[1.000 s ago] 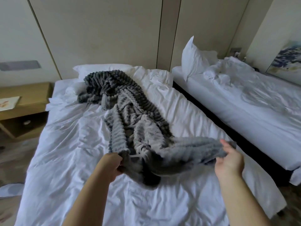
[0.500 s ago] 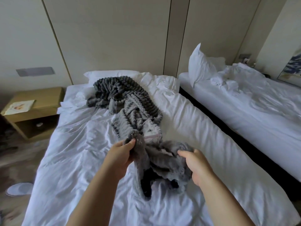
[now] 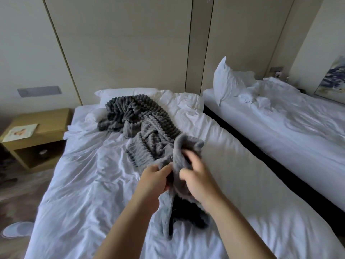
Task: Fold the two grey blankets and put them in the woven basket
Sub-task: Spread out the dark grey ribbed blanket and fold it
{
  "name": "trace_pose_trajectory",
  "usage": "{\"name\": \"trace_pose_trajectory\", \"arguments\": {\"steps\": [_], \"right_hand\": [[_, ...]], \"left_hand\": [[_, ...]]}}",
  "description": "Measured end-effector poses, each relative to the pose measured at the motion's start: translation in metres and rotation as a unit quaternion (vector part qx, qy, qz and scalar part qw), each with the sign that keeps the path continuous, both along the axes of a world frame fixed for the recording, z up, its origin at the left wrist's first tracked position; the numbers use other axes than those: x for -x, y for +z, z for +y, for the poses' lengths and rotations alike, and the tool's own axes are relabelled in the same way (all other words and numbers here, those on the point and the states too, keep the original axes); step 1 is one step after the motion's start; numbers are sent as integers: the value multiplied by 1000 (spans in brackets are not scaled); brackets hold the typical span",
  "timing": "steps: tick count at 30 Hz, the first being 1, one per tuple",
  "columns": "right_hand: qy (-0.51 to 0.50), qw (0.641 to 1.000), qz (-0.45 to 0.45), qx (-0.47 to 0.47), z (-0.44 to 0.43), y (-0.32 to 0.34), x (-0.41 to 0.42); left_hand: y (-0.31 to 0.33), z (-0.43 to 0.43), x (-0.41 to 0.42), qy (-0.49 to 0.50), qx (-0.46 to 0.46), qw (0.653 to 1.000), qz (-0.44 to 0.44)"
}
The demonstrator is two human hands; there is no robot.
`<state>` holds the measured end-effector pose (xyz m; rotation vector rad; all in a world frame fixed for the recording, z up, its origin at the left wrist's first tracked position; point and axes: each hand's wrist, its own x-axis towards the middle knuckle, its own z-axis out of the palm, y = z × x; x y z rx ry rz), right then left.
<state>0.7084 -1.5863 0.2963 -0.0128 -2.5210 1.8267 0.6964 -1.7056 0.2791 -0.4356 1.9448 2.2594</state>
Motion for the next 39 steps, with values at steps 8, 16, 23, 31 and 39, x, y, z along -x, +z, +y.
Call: {"name": "trace_pose_trajectory", "arguments": {"steps": [8,16,23,31,39], "right_hand": [[-2,995,-11,96,13,-12,-8],[-174,941,-110,268,17,-18,2],[-33,971,-136,196,29,-9,-5],[-79,997,13,0,28,-6,-6],[-35,998,-10,49,17,-17,-4]], "left_hand": [[0,10,-8,-54,12,998,16],[4,2,-12,-52,26,998,12],[10,-4,-14,-51,23,998,6],[16,3,-19,-84,7,996,17],[18,6,-19,-65,3,998,7]]}}
